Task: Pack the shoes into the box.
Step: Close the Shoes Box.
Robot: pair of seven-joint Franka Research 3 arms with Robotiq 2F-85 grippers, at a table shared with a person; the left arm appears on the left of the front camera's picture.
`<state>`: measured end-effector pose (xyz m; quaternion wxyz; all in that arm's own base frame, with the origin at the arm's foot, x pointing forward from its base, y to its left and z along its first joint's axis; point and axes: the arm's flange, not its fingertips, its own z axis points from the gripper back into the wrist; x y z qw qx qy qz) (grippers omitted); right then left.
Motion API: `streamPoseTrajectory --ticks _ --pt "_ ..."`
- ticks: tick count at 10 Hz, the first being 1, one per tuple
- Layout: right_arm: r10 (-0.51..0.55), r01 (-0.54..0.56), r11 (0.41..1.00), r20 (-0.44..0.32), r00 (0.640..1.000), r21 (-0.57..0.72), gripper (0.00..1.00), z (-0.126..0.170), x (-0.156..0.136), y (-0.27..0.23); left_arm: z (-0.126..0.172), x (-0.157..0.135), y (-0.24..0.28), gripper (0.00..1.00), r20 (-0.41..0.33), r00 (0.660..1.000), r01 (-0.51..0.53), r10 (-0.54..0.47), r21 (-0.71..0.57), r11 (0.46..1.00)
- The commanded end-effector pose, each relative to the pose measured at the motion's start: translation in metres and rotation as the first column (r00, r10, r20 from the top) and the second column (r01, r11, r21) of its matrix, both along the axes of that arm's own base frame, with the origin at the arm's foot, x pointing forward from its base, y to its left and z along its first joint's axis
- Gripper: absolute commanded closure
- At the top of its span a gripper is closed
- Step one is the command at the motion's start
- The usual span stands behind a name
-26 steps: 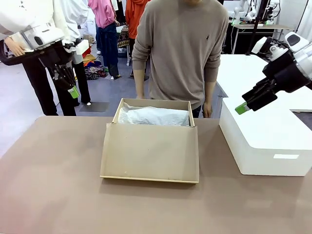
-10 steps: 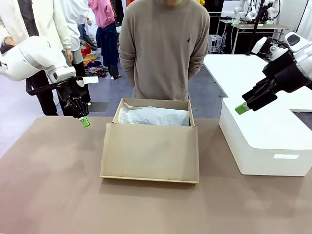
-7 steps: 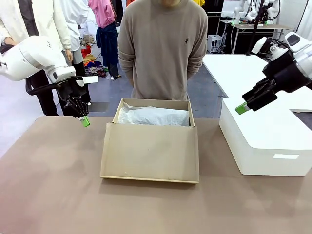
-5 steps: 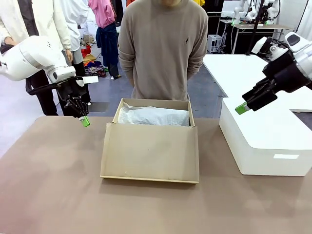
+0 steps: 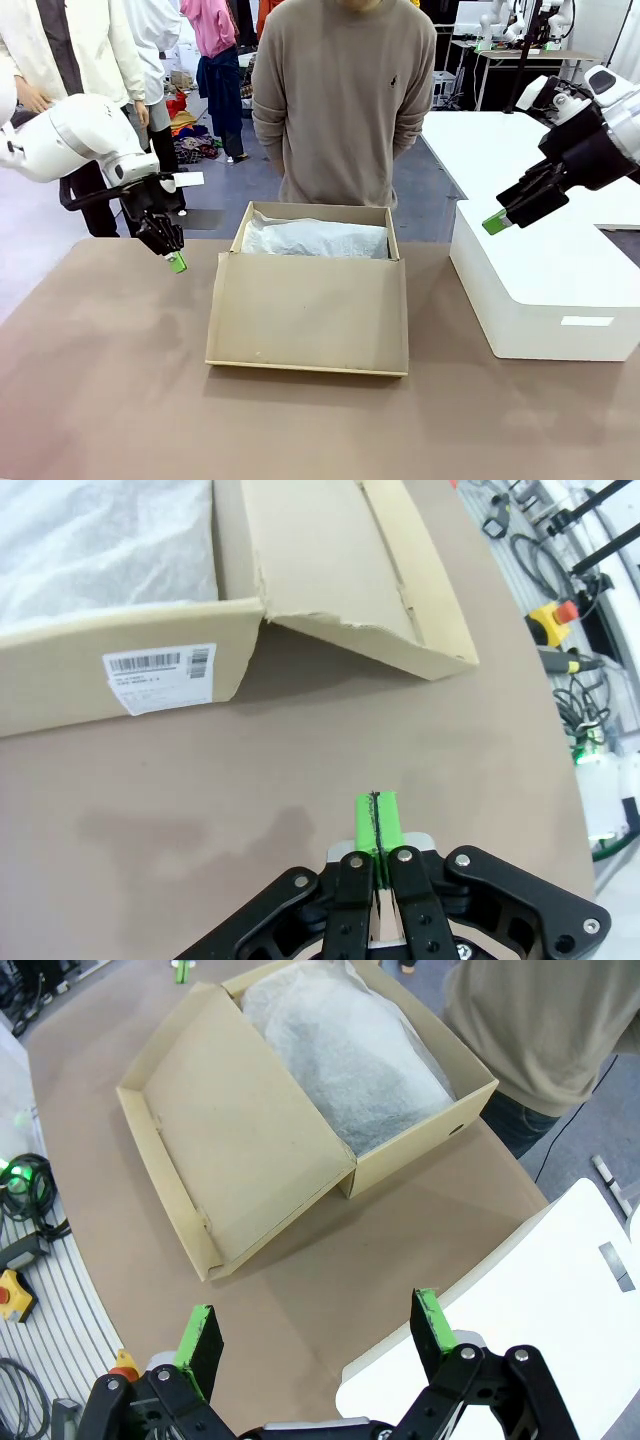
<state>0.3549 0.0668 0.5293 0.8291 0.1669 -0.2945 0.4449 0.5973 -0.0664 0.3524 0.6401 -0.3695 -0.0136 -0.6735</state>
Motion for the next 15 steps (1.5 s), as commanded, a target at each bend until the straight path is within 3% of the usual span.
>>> streamPoseTrajectory --ticks 1,6,15 --pt "0.007 -0.007 1.000 0.003 1.000 0.016 0.00 -0.001 0.002 0.000 -0.007 0.007 -0.001 1.00 -0.001 0.999 -0.035 0.035 -0.060 0.998" --pt "0.007 -0.007 1.000 0.003 1.000 0.016 0.00 -0.001 0.002 0.000 -0.031 0.003 -0.007 1.00 -0.043 0.992 -0.123 0.119 -0.104 0.987" --pt "0.007 -0.007 1.000 0.003 1.000 0.016 0.00 -0.001 0.002 0.000 -0.059 0.002 -0.031 1.00 -0.106 0.984 -0.157 0.141 -0.163 0.974"
